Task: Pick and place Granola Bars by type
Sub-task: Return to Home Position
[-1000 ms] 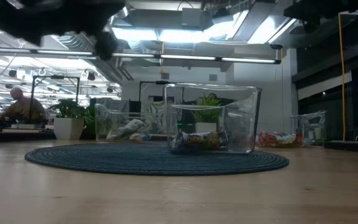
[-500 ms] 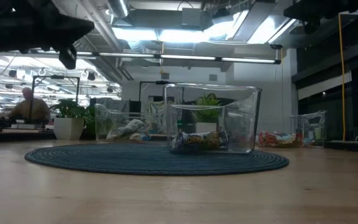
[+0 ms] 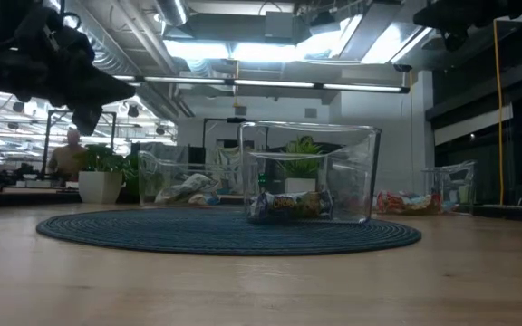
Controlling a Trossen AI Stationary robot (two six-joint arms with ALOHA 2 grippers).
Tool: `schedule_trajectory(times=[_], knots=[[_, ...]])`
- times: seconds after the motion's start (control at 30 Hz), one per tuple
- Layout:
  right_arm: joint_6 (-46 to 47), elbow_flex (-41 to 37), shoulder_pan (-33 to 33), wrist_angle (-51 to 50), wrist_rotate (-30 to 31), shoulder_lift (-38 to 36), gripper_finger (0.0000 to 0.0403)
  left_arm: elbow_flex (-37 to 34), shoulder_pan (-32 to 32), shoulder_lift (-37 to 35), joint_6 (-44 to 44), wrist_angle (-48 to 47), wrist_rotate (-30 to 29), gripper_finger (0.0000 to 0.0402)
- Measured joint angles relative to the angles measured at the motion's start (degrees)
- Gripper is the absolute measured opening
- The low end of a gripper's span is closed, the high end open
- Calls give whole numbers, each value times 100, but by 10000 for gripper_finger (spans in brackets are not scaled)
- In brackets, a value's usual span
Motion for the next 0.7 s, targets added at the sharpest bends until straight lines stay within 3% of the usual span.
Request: schedule_trajectory(times=[0.17,0.43,0.7], knots=[[-19,0,1,0,-11,0,15,0,0,-14,-328,24,-136,1],[41,2,1,0,-22,0,14,0,-120,-442,1033,652,-147,8],[-156,2,1,-8,-24,-251,6,0,-195,-1420,1493,-78,-193,4]])
